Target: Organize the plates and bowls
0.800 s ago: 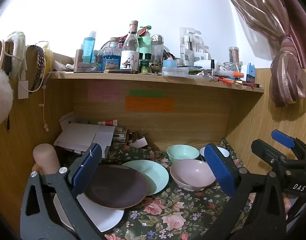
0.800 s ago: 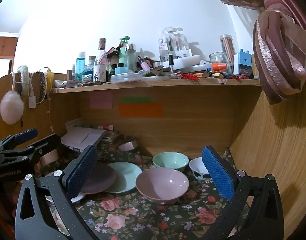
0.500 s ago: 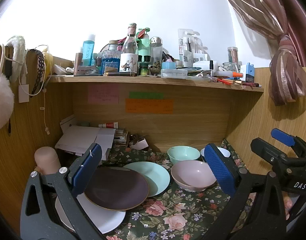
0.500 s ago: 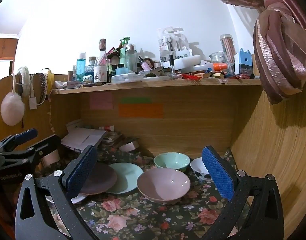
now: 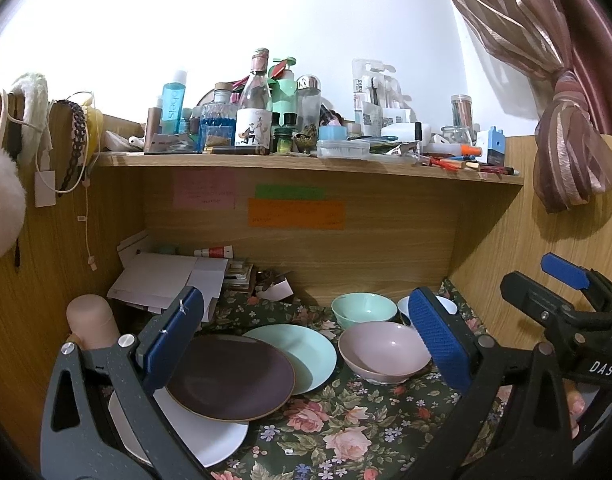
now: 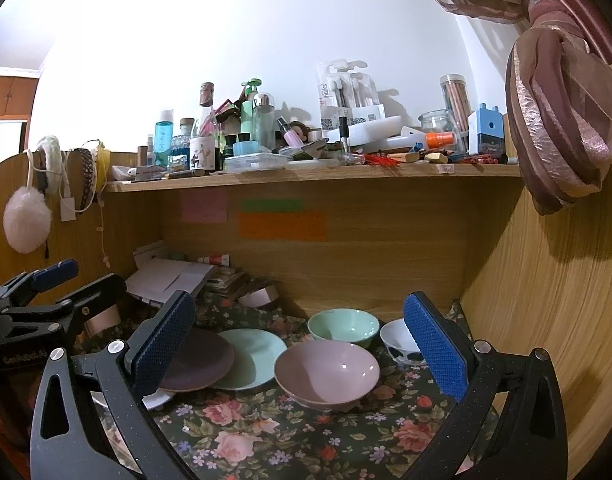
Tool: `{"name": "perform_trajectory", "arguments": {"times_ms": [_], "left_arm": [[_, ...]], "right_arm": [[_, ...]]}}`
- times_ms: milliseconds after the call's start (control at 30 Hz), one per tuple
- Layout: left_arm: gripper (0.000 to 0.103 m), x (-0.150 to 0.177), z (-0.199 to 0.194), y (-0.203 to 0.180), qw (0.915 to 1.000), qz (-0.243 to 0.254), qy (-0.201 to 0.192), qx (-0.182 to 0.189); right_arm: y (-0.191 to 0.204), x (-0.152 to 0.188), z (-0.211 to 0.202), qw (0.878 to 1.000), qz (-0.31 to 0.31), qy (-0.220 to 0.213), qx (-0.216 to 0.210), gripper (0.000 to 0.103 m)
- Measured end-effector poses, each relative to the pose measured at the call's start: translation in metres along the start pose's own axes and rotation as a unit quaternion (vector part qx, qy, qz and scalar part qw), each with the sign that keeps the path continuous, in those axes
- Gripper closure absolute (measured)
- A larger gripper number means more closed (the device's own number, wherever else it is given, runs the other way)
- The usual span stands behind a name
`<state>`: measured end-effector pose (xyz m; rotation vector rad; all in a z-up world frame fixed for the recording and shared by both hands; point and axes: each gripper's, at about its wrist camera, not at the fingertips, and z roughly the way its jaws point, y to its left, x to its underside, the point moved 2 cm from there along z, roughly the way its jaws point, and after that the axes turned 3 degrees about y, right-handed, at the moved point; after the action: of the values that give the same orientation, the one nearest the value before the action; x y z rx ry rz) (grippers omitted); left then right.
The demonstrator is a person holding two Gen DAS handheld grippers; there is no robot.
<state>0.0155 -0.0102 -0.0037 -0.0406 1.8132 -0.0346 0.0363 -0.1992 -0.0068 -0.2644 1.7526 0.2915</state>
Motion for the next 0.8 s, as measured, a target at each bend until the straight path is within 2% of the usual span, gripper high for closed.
{"name": "perform_trajectory", "arguments": {"times_ms": [800], "left_arm": [[0.0,0.0002,0.0,-0.0001,1.0,0.0,0.0,0.0]], "right_arm": [[0.0012,0.0,-0.001,1.0,0.0,0.0,0.0,0.0]]}}
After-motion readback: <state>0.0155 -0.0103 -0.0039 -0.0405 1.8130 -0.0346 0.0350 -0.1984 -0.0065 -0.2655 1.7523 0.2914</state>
